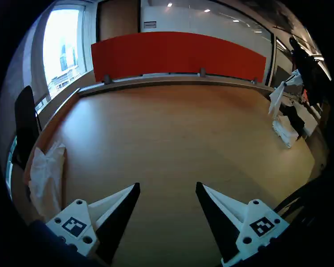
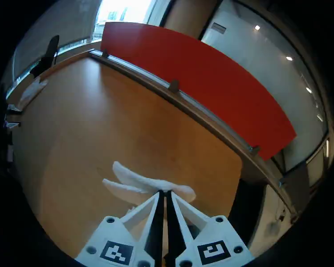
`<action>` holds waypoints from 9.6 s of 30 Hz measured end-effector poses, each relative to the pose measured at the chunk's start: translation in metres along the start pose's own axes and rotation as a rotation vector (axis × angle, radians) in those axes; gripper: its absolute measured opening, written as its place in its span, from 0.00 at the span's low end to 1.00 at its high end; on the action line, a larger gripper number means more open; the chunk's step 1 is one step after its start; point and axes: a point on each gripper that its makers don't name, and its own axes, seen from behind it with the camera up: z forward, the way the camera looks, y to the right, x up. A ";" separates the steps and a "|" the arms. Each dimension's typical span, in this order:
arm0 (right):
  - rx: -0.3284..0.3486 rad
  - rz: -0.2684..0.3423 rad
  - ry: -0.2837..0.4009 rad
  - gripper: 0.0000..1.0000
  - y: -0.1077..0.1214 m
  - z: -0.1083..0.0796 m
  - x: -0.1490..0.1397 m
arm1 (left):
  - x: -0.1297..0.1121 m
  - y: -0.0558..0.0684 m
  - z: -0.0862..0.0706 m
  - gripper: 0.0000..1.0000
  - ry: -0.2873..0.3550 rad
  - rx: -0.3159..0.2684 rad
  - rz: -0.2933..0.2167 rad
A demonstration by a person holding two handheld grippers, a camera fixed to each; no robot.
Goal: Fold towel
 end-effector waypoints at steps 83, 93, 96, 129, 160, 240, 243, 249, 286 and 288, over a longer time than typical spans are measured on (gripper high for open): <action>-0.088 0.270 -0.281 0.37 -0.030 -0.007 -0.249 | -0.011 0.008 -0.009 0.93 -0.036 -0.005 0.054; -0.084 0.294 -0.233 1.00 -0.041 -0.007 -0.232 | -0.008 0.006 -0.008 0.93 -0.029 -0.010 0.050; -0.083 0.312 -0.225 1.00 -0.045 -0.007 -0.228 | -0.008 0.005 -0.008 0.93 -0.027 -0.010 0.048; -0.157 0.684 -0.039 1.00 -0.070 -0.004 -0.187 | 0.012 -0.011 -0.001 0.93 0.032 0.015 -0.030; -0.287 0.664 0.404 1.00 -0.082 -0.038 -0.061 | 0.109 -0.063 0.018 0.93 0.222 0.087 -0.047; -0.372 0.535 0.768 1.00 -0.173 -0.031 0.085 | 0.121 -0.098 0.067 0.93 0.667 0.133 -0.097; -0.373 0.531 0.773 1.00 -0.176 -0.027 0.085 | 0.115 -0.102 0.072 0.93 0.679 0.133 -0.104; -0.383 0.521 0.777 1.00 -0.179 -0.024 0.078 | 0.106 -0.103 0.082 0.93 0.696 0.128 -0.103; -0.441 0.487 0.797 1.00 -0.167 -0.017 0.055 | 0.092 -0.101 0.093 0.93 0.712 0.148 -0.049; -0.452 0.475 0.803 1.00 -0.165 -0.017 0.053 | 0.092 -0.101 0.093 0.93 0.712 0.148 -0.050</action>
